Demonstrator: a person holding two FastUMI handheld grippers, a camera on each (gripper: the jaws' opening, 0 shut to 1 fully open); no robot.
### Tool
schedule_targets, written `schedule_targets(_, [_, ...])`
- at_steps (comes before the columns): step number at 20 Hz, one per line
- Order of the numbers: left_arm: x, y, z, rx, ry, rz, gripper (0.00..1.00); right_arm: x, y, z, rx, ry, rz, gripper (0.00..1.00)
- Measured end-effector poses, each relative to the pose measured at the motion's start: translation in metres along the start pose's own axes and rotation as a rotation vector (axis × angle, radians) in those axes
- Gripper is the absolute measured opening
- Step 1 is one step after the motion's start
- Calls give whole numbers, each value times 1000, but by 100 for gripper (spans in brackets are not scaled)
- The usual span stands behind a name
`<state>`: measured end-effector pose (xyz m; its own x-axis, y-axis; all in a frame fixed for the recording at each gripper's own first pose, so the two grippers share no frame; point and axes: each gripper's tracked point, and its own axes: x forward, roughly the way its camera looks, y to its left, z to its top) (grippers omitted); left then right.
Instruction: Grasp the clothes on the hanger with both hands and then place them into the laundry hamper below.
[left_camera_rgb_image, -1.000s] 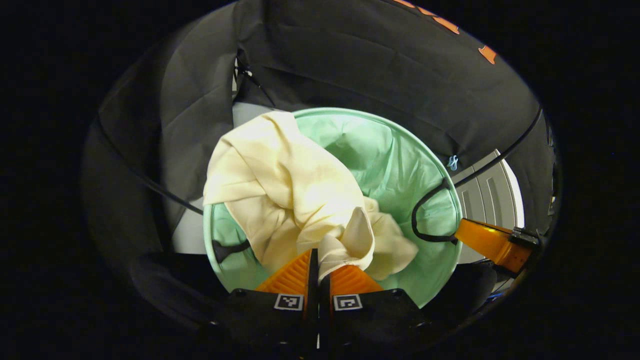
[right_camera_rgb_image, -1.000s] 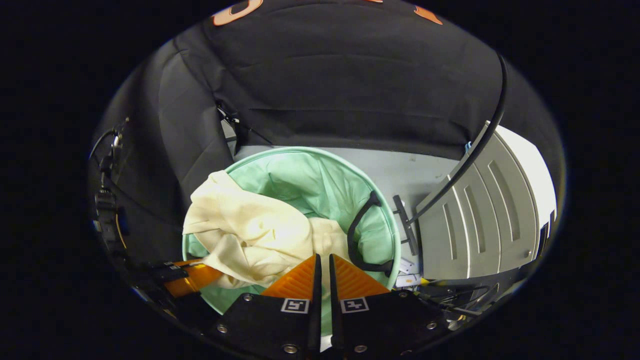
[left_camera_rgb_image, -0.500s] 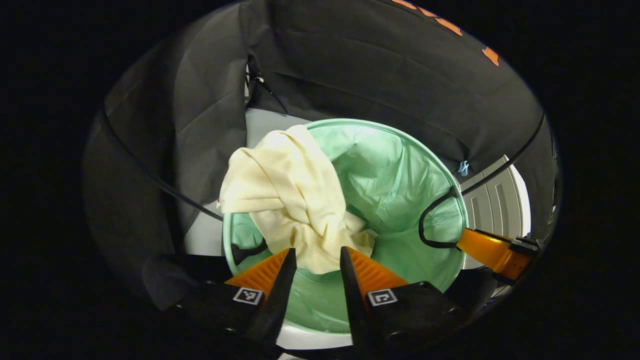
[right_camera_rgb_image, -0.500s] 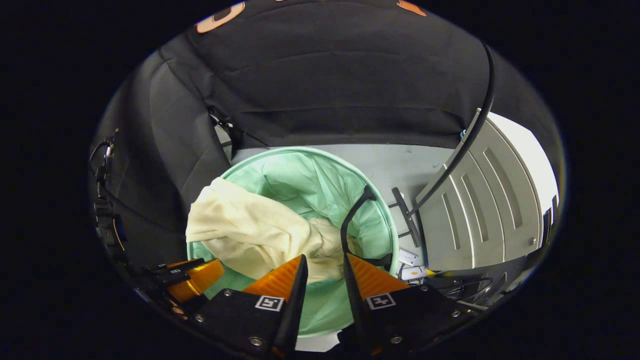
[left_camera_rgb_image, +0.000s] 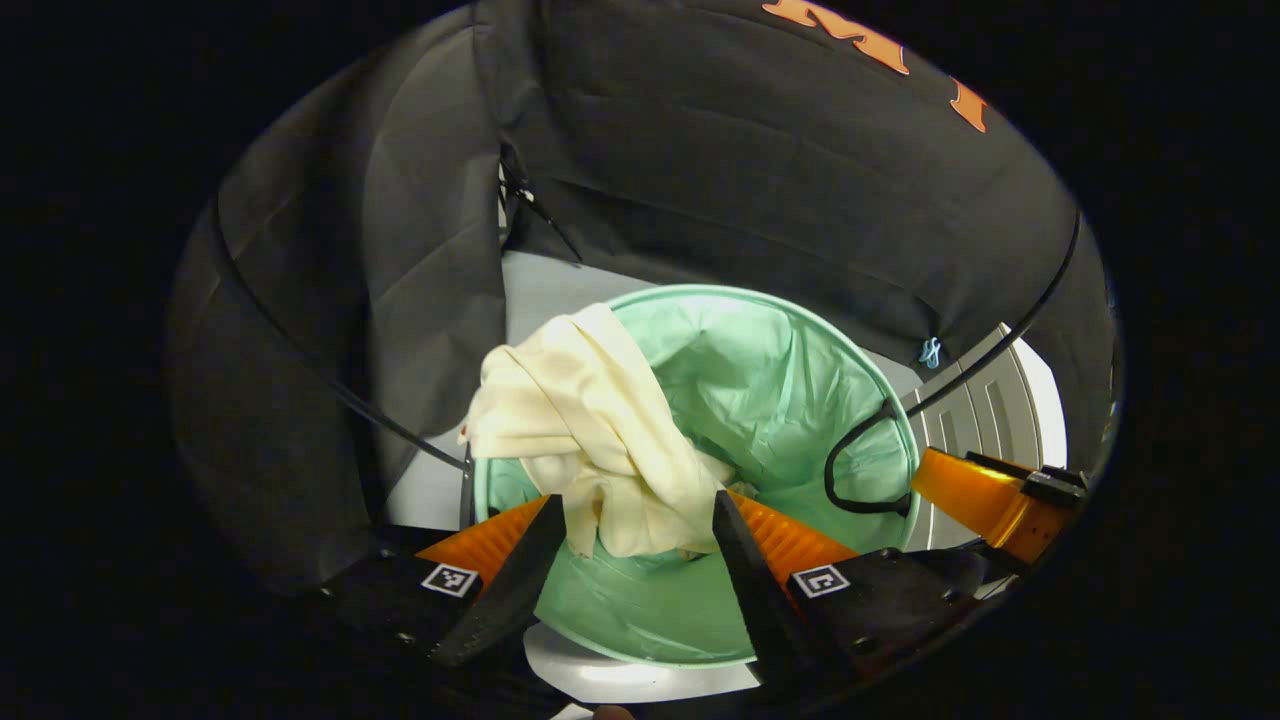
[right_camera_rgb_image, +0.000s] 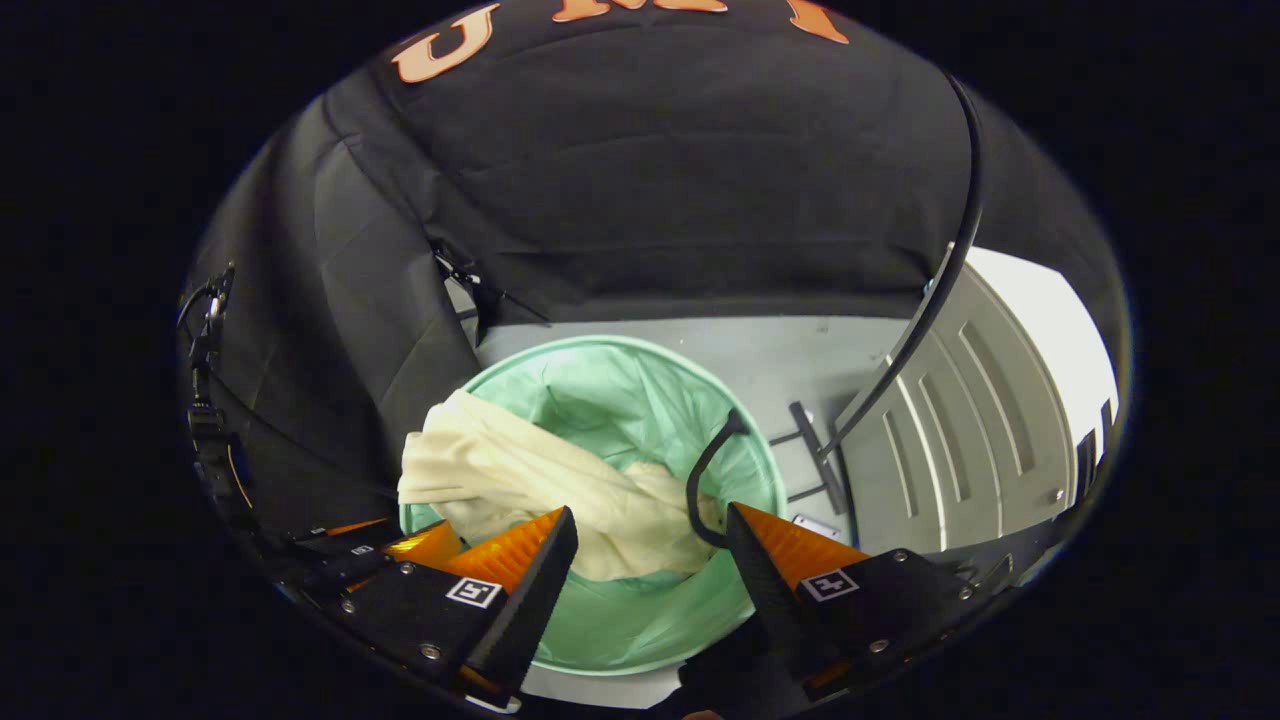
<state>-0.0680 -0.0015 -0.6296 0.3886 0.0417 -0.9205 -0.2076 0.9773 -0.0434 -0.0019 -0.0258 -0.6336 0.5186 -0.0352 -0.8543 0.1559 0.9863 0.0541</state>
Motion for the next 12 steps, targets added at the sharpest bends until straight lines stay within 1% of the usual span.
schedule_targets(2, [-10,1,13,15,-43,15,98,-14,5,16,15,-46,25,94])
schedule_targets(4, [-27,1,30,30,-95,27,99,-26,3,29,15,-89,32,94])
schedule_targets(7, [-55,-3,57,45,-171,20,98,-45,1,42,13,-126,38,95])
schedule_targets(8, [-66,-4,68,51,-198,16,100,-52,2,47,19,-145,42,95])
schedule_targets(9, [-78,-5,80,57,-229,14,98,-58,4,53,18,-161,50,95])
schedule_targets(12, [-106,-6,111,57,-311,22,98,-76,11,68,13,-208,75,94])
